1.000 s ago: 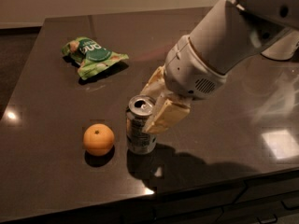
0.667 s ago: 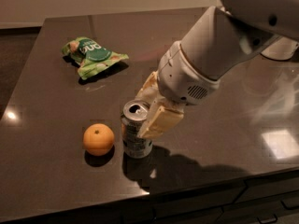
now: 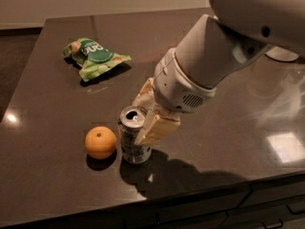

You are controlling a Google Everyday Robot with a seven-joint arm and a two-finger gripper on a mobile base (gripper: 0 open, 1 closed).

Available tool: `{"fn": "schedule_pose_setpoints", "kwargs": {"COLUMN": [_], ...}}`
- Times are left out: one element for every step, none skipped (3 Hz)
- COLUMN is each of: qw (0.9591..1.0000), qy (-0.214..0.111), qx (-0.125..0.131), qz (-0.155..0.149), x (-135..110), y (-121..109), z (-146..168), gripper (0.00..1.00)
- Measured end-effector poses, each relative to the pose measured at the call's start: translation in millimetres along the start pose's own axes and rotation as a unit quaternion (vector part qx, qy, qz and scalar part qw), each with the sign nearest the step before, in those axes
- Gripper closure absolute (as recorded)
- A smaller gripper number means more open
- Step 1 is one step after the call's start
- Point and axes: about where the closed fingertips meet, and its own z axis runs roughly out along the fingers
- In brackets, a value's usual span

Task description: Move 7up can near orange

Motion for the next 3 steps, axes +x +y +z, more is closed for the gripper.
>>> {"fn": "schedule_pose_setpoints", "kwargs": {"qw": [1.0, 1.0, 1.0], "qy": [0.001, -0.003, -0.003], "qx": [0.001, -0.002, -0.002], "qz": [-0.001, 0.004, 0.004], "x": [0.0, 7.4, 8.7], "y": [0.2, -1.4, -1.7], "z": [1.9, 5.8, 6.5], "gripper": [0.12, 0.0, 0.0]}}
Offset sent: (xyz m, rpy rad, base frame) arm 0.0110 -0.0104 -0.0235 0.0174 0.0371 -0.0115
